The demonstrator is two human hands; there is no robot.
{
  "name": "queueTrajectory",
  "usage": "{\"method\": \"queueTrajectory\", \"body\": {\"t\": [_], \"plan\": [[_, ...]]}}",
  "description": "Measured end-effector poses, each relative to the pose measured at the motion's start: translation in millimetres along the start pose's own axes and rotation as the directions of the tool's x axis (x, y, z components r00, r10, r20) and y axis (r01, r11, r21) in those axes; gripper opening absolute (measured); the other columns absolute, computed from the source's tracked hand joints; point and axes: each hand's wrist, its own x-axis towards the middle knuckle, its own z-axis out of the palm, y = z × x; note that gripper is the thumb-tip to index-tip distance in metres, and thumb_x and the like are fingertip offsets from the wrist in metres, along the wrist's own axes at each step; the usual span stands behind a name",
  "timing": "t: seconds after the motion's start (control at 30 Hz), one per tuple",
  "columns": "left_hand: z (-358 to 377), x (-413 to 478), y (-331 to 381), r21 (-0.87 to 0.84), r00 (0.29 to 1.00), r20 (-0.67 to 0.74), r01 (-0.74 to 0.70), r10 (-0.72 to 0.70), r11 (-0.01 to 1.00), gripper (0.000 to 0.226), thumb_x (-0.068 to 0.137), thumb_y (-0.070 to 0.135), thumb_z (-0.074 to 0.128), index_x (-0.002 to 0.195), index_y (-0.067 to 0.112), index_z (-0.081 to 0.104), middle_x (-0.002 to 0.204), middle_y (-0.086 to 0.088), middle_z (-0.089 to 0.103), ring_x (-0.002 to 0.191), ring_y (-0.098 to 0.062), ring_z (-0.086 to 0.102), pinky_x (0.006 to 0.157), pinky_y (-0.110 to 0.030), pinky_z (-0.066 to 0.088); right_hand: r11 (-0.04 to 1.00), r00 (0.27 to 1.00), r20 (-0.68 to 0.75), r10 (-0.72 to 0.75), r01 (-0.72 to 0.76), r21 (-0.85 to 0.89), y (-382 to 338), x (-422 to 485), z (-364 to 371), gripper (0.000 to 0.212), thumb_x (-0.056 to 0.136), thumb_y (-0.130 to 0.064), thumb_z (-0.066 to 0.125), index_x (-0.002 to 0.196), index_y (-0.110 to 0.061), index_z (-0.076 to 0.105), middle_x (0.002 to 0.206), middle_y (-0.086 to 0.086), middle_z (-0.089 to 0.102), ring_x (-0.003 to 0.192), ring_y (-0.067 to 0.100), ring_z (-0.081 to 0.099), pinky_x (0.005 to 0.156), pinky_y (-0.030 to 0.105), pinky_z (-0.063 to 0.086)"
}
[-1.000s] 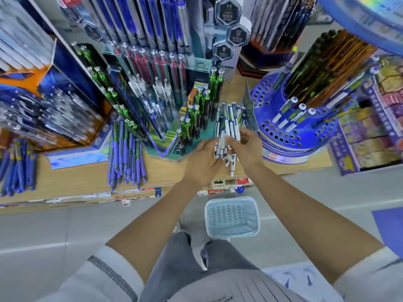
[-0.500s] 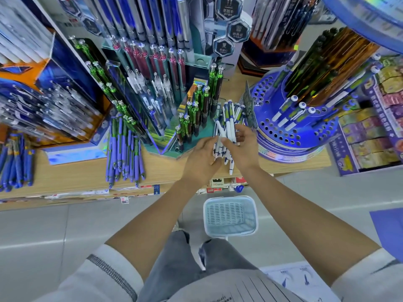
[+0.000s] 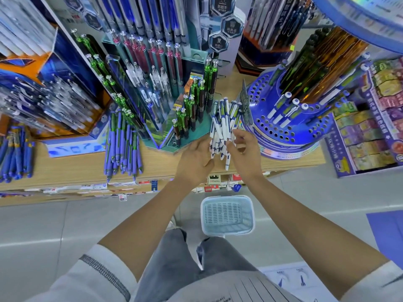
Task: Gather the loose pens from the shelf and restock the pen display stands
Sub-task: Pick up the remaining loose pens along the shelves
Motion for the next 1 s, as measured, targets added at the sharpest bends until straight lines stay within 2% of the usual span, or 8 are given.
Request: {"method": "queueTrajectory", "body": {"t": [0.1,0.17,0.23,0.37,0.5,0.67,0.83,1.0], "plan": [[3,-23,-14,0.061,0.997,-0.082,-0.002,0.007,0.998,0.049,0.081,0.010,0.063,0.129,0.007,0.055,0.122,-0.017,0.057,0.115,-0.037,0.052,0.098,-0.045,0.044,0.993,0.996,-0.014,-0.094,0.094,0.070,-4,-22,2,0.016,0.090,-0.006,0.059,0.101,-0.017,0.062,0.094,0.004,0.063,0.077,0.002,0.055,0.066,0.012,0.042],[7,-44,-27,0.103,0.990,-0.139,0.031,-0.017,0.994,0.046,0.076,0.009,0.064,0.122,0.006,0.061,0.115,-0.016,0.060,0.108,-0.038,0.054,0.092,-0.045,0.047,0.988,0.983,0.110,-0.149,0.145,0.048,-3,-36,12,0.016,0.089,-0.004,0.057,0.098,-0.016,0.063,0.090,0.003,0.065,0.076,0.005,0.056,0.067,0.015,0.043],[11,-61,-38,0.183,0.989,-0.139,0.070,-0.044,0.981,0.048,0.076,0.013,0.065,0.123,0.005,0.059,0.123,-0.016,0.058,0.114,-0.039,0.052,0.095,-0.047,0.045,0.976,0.941,0.278,-0.192,0.212,-0.042,3,-47,27,0.020,0.088,-0.006,0.058,0.105,-0.014,0.064,0.101,0.003,0.065,0.089,0.010,0.059,0.078,0.022,0.047],[15,-84,-52,0.387,0.992,0.061,0.077,-0.109,0.919,0.069,0.087,0.028,0.058,0.148,0.013,0.029,0.159,-0.007,0.019,0.147,-0.028,0.015,0.119,-0.042,0.011,0.830,0.822,0.545,-0.167,0.416,-0.373,21,-60,55,0.046,0.084,-0.016,0.066,0.129,-0.011,0.058,0.142,0.010,0.049,0.131,0.028,0.043,0.110,0.038,0.032],[-1,-109,-64,0.307,0.998,0.007,0.061,-0.066,0.950,0.063,0.082,0.019,0.063,0.140,0.007,0.042,0.147,-0.016,0.040,0.138,-0.035,0.032,0.114,-0.044,0.025,0.706,0.833,0.546,-0.091,0.441,-0.555,20,-68,66,0.050,0.084,-0.018,0.068,0.133,-0.015,0.055,0.148,0.007,0.040,0.135,0.030,0.036,0.110,0.042,0.031],[-49,-170,-112,0.210,0.990,-0.074,0.135,-0.122,0.968,0.044,0.080,0.016,0.061,0.122,0.006,0.061,0.116,-0.017,0.062,0.107,-0.039,0.058,0.085,-0.046,0.049,0.738,0.799,0.581,-0.153,0.484,-0.471,-20,-98,111,0.039,0.083,-0.012,0.064,0.122,-0.014,0.060,0.119,0.010,0.058,0.109,0.030,0.057,0.091,0.040,0.045],[-121,-256,-198,0.205,0.932,-0.179,0.350,-0.317,0.914,0.039,0.091,0.020,0.052,0.130,0.016,0.054,0.123,-0.009,0.057,0.117,-0.031,0.050,0.090,-0.039,0.045,0.681,0.648,0.705,-0.289,0.657,-0.324,-87,-165,225,0.032,0.088,-0.014,0.061,0.119,-0.013,0.063,0.113,0.010,0.065,0.105,0.028,0.061,0.087,0.035,0.045],[-203,-359,-301,0.166,0.864,-0.248,0.484,-0.438,0.859,0.037,0.090,0.022,0.052,0.127,0.020,0.057,0.120,-0.010,0.060,0.112,-0.031,0.055,0.087,-0.038,0.046,0.695,0.571,0.756,-0.320,0.684,-0.222,-153,-241,363,0.032,0.086,-0.011,0.062,0.118,-0.014,0.065,0.112,0.006,0.068,0.103,0.024,0.062,0.090,0.036,0.047]]}}
